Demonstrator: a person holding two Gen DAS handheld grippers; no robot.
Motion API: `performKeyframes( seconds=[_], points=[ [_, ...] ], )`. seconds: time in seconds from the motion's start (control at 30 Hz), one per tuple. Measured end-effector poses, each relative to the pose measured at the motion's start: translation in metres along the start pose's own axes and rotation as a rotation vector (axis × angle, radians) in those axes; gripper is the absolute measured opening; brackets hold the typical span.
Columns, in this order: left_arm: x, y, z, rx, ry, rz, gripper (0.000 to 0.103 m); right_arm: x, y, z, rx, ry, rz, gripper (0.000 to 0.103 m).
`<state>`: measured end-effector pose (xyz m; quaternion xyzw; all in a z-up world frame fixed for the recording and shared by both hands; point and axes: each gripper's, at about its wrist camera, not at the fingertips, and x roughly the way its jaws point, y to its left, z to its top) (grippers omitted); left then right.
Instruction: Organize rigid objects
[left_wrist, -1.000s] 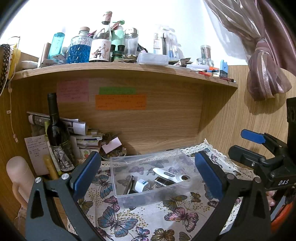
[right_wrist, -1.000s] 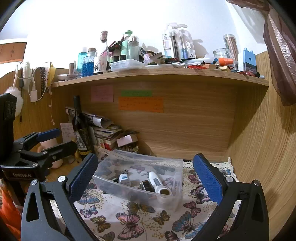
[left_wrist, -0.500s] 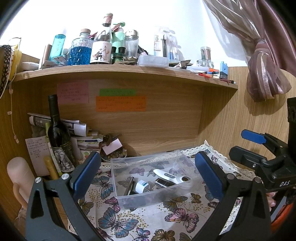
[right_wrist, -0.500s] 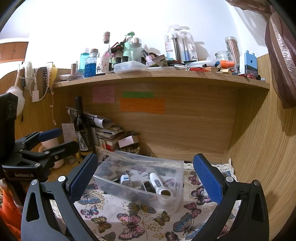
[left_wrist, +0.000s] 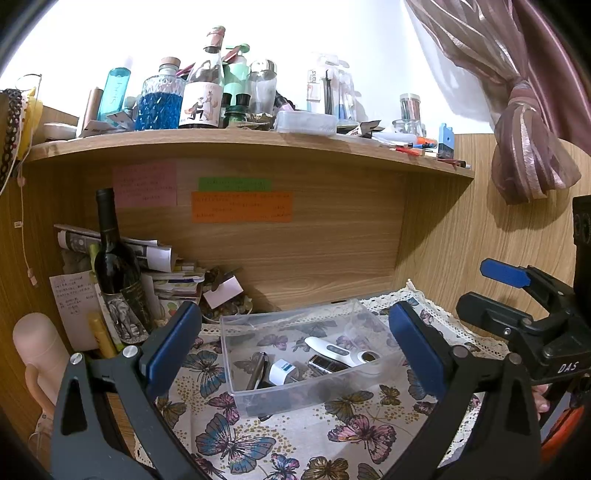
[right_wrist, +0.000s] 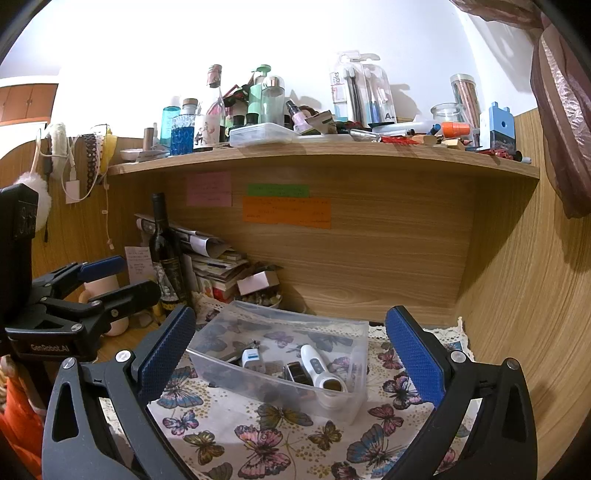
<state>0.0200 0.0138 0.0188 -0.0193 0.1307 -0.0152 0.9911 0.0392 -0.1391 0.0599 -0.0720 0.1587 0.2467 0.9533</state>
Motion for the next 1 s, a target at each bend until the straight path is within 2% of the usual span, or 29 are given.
performKeyframes(
  seconds=[1.0],
  points=[
    [0.0010, -0.0047, -0.0006, -0.012, 0.004, -0.002, 0.103, 0.0013, 0.0018, -0.0002, 0.013, 0.011, -0.002, 0.103]
  ],
)
